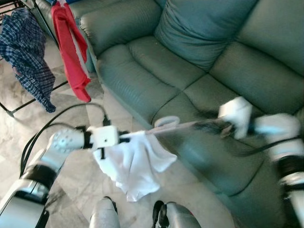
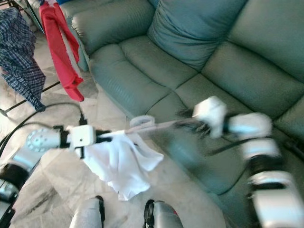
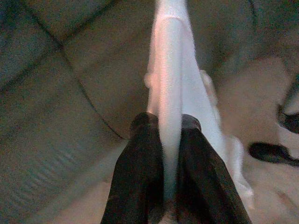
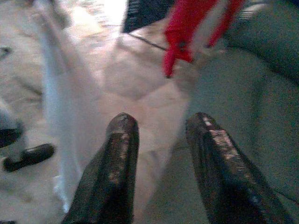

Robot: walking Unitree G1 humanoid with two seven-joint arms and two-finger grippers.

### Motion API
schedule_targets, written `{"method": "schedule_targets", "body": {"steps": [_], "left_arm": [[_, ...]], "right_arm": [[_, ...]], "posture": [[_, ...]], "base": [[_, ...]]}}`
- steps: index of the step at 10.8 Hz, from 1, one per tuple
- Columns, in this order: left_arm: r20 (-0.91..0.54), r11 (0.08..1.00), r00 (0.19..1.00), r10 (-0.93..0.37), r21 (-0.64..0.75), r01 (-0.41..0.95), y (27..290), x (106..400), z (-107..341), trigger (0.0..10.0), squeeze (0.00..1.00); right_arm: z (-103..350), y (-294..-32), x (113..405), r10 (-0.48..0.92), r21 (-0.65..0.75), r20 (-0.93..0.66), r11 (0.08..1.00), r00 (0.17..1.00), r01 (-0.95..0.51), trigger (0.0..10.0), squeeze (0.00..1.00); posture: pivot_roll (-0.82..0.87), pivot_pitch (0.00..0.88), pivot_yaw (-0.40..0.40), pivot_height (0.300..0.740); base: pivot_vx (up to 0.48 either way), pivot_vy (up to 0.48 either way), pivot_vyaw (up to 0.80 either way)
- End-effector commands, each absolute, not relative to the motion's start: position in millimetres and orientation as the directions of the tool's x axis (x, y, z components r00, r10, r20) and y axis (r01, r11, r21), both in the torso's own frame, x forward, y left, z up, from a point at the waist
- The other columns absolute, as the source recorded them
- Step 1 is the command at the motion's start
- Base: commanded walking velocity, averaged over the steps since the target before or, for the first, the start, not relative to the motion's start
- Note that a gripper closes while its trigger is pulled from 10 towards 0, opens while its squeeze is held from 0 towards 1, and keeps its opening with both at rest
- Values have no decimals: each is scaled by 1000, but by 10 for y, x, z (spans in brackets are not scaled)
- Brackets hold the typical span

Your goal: Hang hanger

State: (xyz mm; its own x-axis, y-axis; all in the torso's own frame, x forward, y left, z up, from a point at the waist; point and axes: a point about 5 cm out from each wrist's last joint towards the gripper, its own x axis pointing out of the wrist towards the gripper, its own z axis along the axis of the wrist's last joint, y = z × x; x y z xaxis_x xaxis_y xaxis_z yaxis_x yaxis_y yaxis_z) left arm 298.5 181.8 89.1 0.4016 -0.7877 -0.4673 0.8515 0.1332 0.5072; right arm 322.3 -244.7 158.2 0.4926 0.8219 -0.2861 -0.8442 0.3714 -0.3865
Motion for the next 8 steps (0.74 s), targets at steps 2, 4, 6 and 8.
{"method": "schedule_targets", "body": {"steps": [2, 4, 6, 8], "left_arm": [[-462, 201, 431, -775, 465, 862, 1860, 2955, 800, 0, 0], [-431, 255, 447, -784, 432, 865, 1831, 2952, 770, 0, 0], [-356, 501, 612, -706, 358, 787, 1882, 3112, 786, 0, 0], [-194, 749, 787, -586, 241, 617, 1874, 3350, 997, 0, 0]], "right_arm": [[1974, -2551, 3387, 746, -420, 12, 608, 665, -674, 10000, 1000], [1987, -2556, 3402, 721, -352, 94, 669, 687, -654, 10000, 1000], [1973, -2626, 3421, 607, -359, 171, 772, 776, -524, 10000, 1000], [1897, -2931, 3407, 113, -271, 329, 962, 937, -21, 10000, 1000]], "posture": [[0, 157, -60, 740], [2, 155, -55, 740], [0, 152, -54, 740], [4, 153, -50, 740]], "base": [[0, 0, 0], [0, 0, 0], [0, 0, 0], [0, 0, 0]]}}
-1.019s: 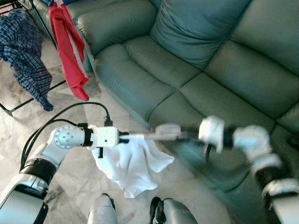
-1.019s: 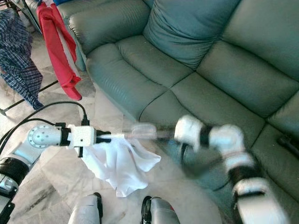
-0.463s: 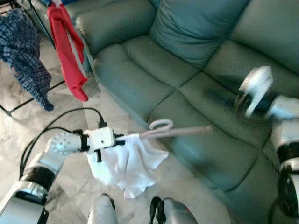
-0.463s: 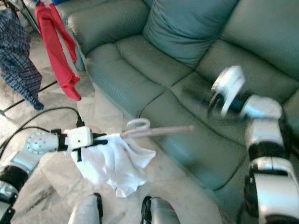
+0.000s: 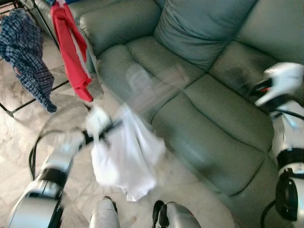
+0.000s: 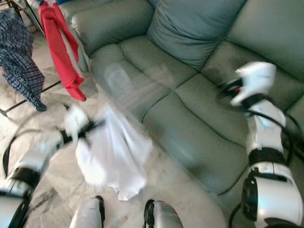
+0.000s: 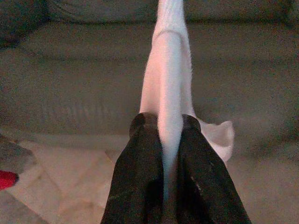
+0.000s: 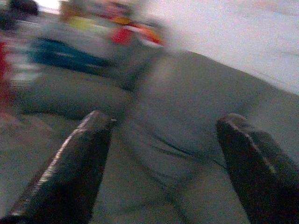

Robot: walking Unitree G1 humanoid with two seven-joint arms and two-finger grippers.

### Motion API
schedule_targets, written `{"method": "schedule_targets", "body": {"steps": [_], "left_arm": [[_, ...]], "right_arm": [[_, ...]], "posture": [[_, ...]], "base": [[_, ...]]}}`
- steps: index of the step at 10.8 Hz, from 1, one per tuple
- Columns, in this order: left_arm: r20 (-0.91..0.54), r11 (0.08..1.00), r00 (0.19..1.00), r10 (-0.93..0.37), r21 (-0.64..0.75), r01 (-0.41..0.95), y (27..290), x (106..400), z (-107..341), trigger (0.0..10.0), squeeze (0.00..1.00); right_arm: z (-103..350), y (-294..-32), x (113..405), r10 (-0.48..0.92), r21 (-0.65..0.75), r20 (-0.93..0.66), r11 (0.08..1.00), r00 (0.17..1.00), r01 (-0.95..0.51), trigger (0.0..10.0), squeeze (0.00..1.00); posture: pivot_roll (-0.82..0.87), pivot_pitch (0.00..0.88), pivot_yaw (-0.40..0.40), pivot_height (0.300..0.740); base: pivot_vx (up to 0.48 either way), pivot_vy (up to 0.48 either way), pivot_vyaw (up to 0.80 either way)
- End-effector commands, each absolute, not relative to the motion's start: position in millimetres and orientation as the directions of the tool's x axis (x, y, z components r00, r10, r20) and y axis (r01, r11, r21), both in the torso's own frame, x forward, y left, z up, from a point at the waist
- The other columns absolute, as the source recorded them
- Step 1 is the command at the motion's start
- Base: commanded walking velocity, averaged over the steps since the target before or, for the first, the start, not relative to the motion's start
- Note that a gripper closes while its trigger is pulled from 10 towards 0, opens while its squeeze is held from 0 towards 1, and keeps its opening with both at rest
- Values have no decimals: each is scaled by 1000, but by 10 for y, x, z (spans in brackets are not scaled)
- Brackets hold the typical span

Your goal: Hang hanger

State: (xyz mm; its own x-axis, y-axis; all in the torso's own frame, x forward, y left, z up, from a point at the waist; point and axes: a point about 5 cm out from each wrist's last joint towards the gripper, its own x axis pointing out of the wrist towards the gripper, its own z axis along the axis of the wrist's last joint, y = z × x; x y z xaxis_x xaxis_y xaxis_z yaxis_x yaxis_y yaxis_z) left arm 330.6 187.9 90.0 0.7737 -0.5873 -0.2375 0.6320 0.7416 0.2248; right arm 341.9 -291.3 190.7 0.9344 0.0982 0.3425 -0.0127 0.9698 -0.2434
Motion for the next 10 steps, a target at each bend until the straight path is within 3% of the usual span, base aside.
{"method": "schedule_targets", "body": {"steps": [1, 3, 4, 6, 7, 8, 10], "left_arm": [[-160, 733, 773, -615, 245, 634, 1749, 3396, 1107, 0, 0], [-100, 604, 657, -748, 308, 735, 1498, 3356, 1345, 0, 0], [-78, 473, 536, -841, 375, 797, 1274, 3287, 1579, 0, 0], [-63, 353, 421, -905, 445, 823, 1066, 3233, 1827, 0, 0], [-60, 331, 400, -915, 458, 825, 1028, 3225, 1876, 0, 0], [-80, 307, 388, -918, 475, 825, 1008, 3216, 1877, 0, 0], [-88, 286, 370, -925, 479, 830, 975, 3163, 1853, 0, 0]], "right_arm": [[1769, -3017, 3344, -52, -188, 341, 975, 939, 122, 10000, 1000], [1443, -2900, 3321, -123, -49, 254, 989, 959, 140, 10000, 1000], [1171, -2767, 3308, -122, 7, 136, 993, 983, 122, 10000, 1000], [903, -2482, 3322, -28, 131, 10, 991, 1000, 27, 10000, 1000], [839, -2295, 3328, 108, 160, -20, 982, 994, -103, 10000, 867], [772, -2102, 3286, 292, 150, -49, 948, 955, -282, 10000, 0], [755, -1899, 3192, 516, 205, -42, 842, 855, -498, 10000, 0]], "posture": [[9, 153, -48, 740], [1, 151, -42, 740], [7, 149, -44, 740], [9, 144, -36, 740], [5, 145, -35, 740], [4, 146, -35, 740], [0, 148, -37, 740]], "base": [[0, 0, 0], [0, 0, 0], [0, 0, 0], [0, 0, 0], [0, 0, 0], [0, 0, 0], [0, 0, 0]]}}
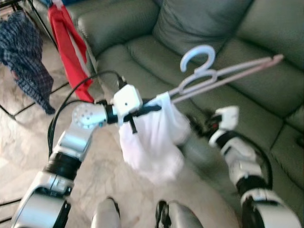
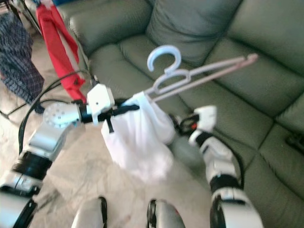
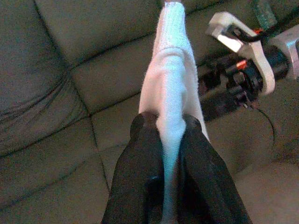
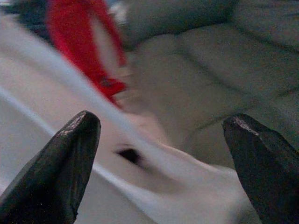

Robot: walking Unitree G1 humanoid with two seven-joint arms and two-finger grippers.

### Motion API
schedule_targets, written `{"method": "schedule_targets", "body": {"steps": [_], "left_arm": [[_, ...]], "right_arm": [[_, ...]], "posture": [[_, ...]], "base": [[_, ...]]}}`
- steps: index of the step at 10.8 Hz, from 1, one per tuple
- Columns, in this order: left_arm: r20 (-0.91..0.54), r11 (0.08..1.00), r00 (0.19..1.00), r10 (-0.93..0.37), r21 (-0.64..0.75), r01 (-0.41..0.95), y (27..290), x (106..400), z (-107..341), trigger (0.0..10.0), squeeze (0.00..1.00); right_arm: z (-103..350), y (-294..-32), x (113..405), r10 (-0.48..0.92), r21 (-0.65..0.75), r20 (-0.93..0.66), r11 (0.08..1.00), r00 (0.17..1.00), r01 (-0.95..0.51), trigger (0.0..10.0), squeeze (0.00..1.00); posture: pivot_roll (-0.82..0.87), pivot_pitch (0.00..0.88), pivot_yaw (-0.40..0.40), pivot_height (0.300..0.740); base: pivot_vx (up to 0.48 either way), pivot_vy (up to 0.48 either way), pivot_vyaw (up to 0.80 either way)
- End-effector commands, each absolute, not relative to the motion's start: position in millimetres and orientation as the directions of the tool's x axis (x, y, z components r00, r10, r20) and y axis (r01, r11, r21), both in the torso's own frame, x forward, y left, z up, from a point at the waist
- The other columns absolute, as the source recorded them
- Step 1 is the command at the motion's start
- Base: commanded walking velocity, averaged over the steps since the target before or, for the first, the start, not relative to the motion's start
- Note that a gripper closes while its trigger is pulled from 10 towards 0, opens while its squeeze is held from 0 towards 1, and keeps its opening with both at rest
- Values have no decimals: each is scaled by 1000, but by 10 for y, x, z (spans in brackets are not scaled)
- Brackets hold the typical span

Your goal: Hang hanger

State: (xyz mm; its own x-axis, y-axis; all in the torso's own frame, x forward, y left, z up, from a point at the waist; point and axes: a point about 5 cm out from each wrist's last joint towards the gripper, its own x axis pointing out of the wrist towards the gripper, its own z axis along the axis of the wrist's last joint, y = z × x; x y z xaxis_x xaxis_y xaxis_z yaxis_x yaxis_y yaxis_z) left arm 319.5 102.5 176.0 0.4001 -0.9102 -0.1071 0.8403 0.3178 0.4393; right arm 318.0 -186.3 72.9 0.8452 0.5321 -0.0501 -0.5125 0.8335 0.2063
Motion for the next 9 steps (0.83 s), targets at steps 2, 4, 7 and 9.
{"method": "schedule_targets", "body": {"steps": [2, 4, 7, 9], "left_arm": [[-48, 263, 323, -945, 475, 840, 898, 3096, 1945, 0, 0], [1, 215, 244, -970, 478, 852, 811, 2981, 2108, 0, 0], [111, 247, 221, -969, 499, 831, 773, 2920, 2441, 0, 0], [110, 309, 296, -949, 511, 802, 962, 3009, 2533, 0, 0]], "right_arm": [[731, -1822, 3137, 624, 184, -78, 776, 778, -604, 10000, 0], [746, -1808, 3175, 630, 166, -107, 774, 770, -611, 10000, 0], [414, -1960, 3131, 459, 168, -370, 888, 808, -428, 10000, 0], [230, -2226, 3000, 296, 188, -473, 954, 830, -233, 2863, 0]], "posture": [[4, 148, -44, 740], [8, 148, -52, 740], [22, 149, -69, 740], [23, 154, -78, 740]], "base": [[0, 0, 0], [0, 0, 0], [0, 0, 0], [0, 0, 0]]}}
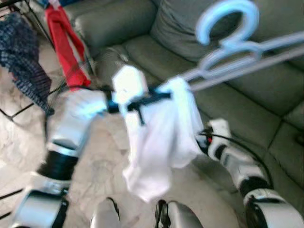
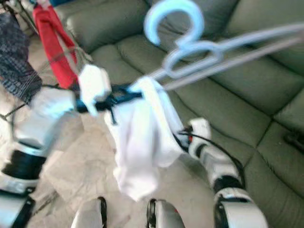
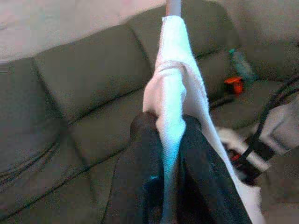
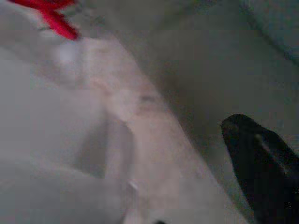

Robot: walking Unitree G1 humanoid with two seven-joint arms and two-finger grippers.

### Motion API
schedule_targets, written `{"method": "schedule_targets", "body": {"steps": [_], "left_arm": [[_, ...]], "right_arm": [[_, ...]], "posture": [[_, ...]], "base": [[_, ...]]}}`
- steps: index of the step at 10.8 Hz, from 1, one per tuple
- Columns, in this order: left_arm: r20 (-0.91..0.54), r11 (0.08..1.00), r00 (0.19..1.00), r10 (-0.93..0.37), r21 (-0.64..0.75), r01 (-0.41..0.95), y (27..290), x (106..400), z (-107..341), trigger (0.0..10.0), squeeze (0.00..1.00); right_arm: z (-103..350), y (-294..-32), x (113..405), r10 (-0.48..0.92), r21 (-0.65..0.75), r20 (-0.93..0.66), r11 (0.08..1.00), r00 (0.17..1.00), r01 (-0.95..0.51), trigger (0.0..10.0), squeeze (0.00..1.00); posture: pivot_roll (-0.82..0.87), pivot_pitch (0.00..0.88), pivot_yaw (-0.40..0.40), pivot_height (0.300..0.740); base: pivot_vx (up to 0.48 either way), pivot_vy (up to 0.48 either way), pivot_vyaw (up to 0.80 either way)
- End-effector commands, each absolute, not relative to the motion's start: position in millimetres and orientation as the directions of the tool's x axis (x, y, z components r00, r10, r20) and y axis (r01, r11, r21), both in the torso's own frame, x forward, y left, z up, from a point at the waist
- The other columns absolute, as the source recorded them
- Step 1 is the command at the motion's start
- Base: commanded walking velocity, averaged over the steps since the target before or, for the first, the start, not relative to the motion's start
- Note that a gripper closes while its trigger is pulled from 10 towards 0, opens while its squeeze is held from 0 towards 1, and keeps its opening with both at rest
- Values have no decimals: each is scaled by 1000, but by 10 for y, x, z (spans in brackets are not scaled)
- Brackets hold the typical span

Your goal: Hang hanger

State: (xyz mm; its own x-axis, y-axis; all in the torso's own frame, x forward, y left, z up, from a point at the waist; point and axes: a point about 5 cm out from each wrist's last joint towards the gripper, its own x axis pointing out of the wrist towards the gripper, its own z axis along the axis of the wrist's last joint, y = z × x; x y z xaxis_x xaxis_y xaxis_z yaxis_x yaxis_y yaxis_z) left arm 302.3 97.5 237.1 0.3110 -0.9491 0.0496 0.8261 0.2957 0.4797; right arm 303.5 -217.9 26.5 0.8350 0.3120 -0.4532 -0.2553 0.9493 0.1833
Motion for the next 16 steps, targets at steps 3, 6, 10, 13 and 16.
{"method": "schedule_targets", "body": {"steps": [3, 6, 10, 13, 16], "left_arm": [[42, 473, 520, -853, 486, 735, 1562, 3277, 2377, 0, 0], [-30, 527, 559, -828, 294, 797, 1869, 3220, 1943, 0, 0], [-57, 284, 280, -958, -77, 956, 1855, 2757, 1635, 0, 0], [-374, 236, 193, -907, -73, 969, 1851, 2598, 993, 0, 0], [-469, 345, 284, -837, -48, 937, 1872, 2668, 647, 0, 0]], "right_arm": [[351, -2859, 2921, -32, 62, -468, 996, 883, 68, 0, 0], [1080, -3170, 3269, -317, 62, -140, 943, 938, 328, 0, 0], [1669, -3108, 3607, -321, 64, 13, 946, 947, 319, 0, 0], [1851, -3054, 3697, -305, 76, 67, 951, 950, 299, 0, 0], [1997, -2930, 3749, -203, 120, 182, 976, 962, 183, 0, 0]], "posture": [[7, 160, -86, 740], [-14, 160, -84, 740], [-1, 155, -103, 740], [-7, 153, -106, 740], [-18, 152, -106, 740]], "base": [[0, 0, 0], [0, 0, 0], [0, 0, 0], [0, 0, 0], [0, 0, 0]]}}
